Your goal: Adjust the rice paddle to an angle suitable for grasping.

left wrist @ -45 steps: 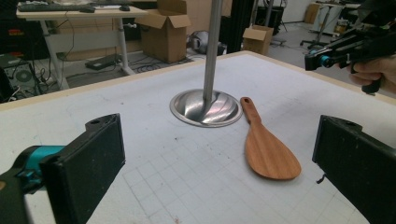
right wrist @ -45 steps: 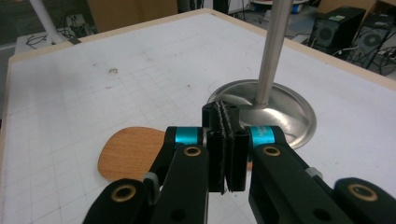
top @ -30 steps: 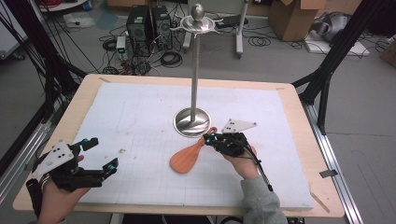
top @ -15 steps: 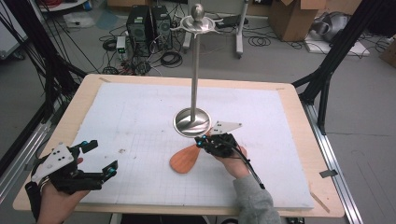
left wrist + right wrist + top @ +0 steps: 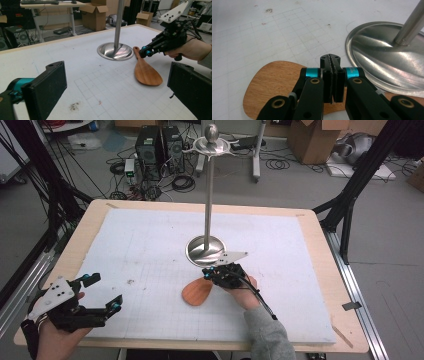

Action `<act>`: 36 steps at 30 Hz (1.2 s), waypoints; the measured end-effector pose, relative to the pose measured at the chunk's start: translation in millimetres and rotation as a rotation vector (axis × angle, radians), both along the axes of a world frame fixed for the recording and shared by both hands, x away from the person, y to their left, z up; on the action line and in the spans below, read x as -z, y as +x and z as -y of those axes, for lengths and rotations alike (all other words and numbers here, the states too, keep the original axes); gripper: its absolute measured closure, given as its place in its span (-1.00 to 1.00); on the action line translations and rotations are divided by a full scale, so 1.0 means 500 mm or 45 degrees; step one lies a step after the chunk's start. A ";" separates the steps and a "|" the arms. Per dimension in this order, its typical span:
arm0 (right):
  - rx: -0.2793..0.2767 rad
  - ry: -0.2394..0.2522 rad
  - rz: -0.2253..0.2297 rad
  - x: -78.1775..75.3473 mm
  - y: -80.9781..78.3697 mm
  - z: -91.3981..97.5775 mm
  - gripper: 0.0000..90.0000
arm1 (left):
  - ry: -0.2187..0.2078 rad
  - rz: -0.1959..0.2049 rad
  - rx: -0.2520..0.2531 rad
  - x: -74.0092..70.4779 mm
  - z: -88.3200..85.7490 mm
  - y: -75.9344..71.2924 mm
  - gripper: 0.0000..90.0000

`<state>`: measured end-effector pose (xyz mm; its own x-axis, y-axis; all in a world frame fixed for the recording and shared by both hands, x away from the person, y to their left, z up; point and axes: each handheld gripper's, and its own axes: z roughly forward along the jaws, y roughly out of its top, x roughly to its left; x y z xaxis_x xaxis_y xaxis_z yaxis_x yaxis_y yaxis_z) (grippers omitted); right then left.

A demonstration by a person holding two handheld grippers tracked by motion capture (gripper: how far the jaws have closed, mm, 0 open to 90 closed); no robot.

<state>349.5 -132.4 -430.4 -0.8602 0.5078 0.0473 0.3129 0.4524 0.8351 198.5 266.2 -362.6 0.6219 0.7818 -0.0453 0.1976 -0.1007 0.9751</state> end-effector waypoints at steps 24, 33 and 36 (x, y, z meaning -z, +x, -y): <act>-0.019 -0.039 -0.092 0.023 0.023 -0.061 0.99 | 0.016 -0.021 -0.060 0.008 -0.026 -0.033 -0.94; -0.037 -0.054 -0.126 0.033 0.031 -0.082 0.98 | 0.018 -0.028 -0.084 0.010 -0.039 -0.047 -0.94; -0.040 -0.074 -0.138 0.036 0.032 -0.085 0.99 | 0.018 -0.028 -0.089 0.011 -0.041 -0.048 -0.94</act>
<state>365.5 -89.8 -448.2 -0.8670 0.4856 0.1123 0.3852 0.5100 0.7691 174.7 286.8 -368.0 0.5649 0.8239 -0.0469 0.2261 -0.0999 0.9690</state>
